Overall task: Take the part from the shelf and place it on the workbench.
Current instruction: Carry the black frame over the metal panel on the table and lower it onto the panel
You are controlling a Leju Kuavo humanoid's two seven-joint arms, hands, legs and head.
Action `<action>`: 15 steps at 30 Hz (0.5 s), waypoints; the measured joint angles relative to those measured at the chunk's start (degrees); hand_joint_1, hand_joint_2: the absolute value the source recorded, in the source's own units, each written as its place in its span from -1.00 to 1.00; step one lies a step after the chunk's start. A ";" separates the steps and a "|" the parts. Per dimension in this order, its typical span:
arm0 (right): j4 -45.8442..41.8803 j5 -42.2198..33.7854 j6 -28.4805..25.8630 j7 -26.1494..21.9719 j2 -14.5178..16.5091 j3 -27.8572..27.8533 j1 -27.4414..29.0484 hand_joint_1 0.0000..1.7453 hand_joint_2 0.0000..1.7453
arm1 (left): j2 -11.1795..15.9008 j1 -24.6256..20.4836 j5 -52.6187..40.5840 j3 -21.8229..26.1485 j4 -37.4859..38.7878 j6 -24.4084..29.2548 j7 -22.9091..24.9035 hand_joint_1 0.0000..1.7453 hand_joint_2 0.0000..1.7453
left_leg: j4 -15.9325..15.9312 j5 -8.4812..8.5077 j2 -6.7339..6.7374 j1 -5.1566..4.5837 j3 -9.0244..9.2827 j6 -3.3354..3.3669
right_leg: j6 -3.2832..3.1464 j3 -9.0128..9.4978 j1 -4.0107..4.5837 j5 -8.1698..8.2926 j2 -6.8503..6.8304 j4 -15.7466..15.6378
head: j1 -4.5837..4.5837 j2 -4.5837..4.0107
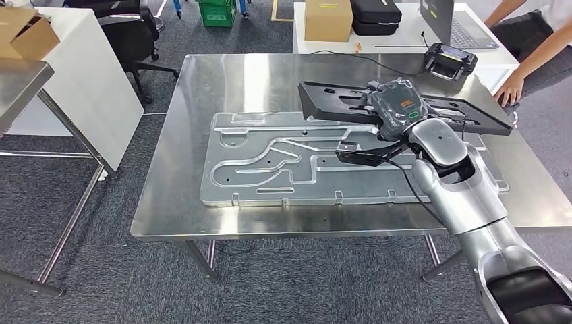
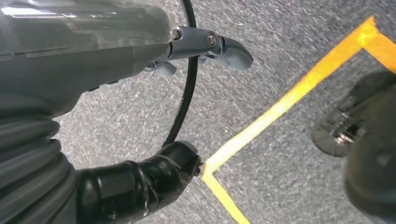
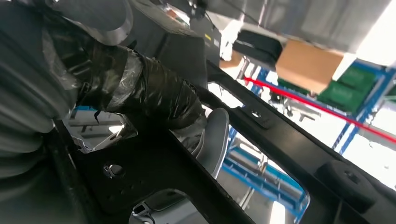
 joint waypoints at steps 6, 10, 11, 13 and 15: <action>7.03 0.21 -0.49 -0.90 0.36 -0.01 -0.81 1.00 1.00 | 0.16 -0.09 -0.76 0.51 0.00 -0.49 -0.49 -1.00 1.00 | 0.02 -0.09 -0.01 -0.01 -0.09 0.37 | 0.23 0.09 0.00 0.10 -0.02 -0.29 | -0.01 0.00; 13.94 0.46 -2.34 -2.08 1.01 0.24 -1.17 1.00 1.00 | 0.49 -0.02 -1.57 0.94 0.00 -1.09 -0.98 -1.00 1.00 | 0.05 -0.17 -0.04 -0.02 -0.12 0.49 | 0.48 0.10 -0.01 0.08 -0.05 -0.32 | 0.00 0.00; 15.28 0.55 -2.71 -2.21 1.17 0.32 -1.20 1.00 1.00 | 0.58 0.01 -1.67 1.05 0.00 -1.17 -1.03 -1.00 1.00 | 0.06 -0.17 -0.04 -0.02 -0.13 0.49 | 0.56 0.09 -0.02 0.08 -0.05 -0.33 | 0.00 0.00; 17.32 0.64 -3.08 -2.41 1.46 0.47 -1.27 1.00 1.00 | 0.81 0.05 -1.70 1.25 0.00 -1.23 -1.05 -1.00 1.00 | 0.07 -0.18 -0.03 -0.02 -0.14 0.50 | 0.64 0.06 -0.02 0.07 -0.05 -0.32 | -0.01 0.00; 18.90 0.67 -3.14 -2.52 1.73 0.56 -1.39 1.00 1.00 | 1.03 0.06 -1.71 1.35 0.00 -1.24 -1.06 -1.00 1.00 | 0.05 -0.18 -0.03 -0.02 -0.13 0.50 | 0.65 0.04 -0.01 0.05 -0.04 -0.29 | -0.01 0.00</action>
